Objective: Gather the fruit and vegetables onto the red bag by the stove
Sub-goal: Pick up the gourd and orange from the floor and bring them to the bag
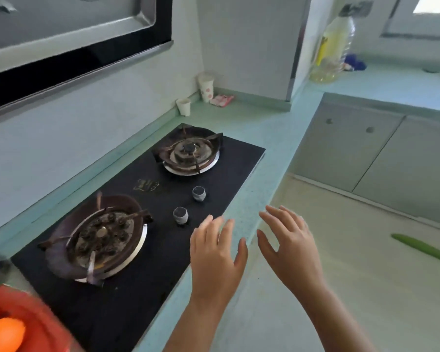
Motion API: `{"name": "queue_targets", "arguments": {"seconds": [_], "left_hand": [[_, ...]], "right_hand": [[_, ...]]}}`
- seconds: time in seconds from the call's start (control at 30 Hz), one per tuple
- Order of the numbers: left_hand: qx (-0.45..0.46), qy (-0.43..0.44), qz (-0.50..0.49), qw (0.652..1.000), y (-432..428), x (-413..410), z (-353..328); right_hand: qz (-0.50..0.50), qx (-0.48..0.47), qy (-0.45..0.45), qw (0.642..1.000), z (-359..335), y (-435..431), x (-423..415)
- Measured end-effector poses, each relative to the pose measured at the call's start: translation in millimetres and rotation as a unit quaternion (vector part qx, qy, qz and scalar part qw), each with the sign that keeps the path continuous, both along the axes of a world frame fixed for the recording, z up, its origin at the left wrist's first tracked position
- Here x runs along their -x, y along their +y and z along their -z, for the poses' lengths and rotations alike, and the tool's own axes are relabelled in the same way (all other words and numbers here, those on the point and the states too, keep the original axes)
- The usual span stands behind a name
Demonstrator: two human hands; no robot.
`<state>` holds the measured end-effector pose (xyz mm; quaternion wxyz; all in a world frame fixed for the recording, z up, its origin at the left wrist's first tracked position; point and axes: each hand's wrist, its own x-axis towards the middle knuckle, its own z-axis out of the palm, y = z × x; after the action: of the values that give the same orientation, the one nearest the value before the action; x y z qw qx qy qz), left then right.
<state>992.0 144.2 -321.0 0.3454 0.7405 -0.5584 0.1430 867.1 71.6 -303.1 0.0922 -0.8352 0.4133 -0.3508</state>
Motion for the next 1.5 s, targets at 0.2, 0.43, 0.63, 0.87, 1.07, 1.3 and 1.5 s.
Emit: {"name": "queue_targets", "arguments": {"seconds": [0.2,0.43,0.63,0.87,1.07,1.3,1.5], "left_hand": [[0.001,-0.009,0.075,0.997,-72,78,-9],[-0.011,0.001,0.151,0.988,-144,177,-9],[-0.004,0.009,0.222,0.975,-179,255,-9],[-0.005,0.008,0.321,0.947,-204,333,-9],[-0.016,0.025,0.401,0.916,-224,400,0],[-0.022,0.043,0.476,0.878,-281,479,22],[-0.009,0.057,0.507,0.86,-365,548,22]], "right_hand": [[0.066,0.0,-0.013,0.998,-2,-54,90],[0.154,0.012,-0.021,0.988,-1,-101,197],[0.227,0.03,-0.035,0.973,-3,-116,278],[0.329,0.027,-0.039,0.943,-4,-109,359],[0.415,0.022,-0.026,0.909,6,-103,419],[0.49,0.006,0.003,0.871,20,-135,487],[0.522,-0.005,0.016,0.853,11,-207,548]]}}
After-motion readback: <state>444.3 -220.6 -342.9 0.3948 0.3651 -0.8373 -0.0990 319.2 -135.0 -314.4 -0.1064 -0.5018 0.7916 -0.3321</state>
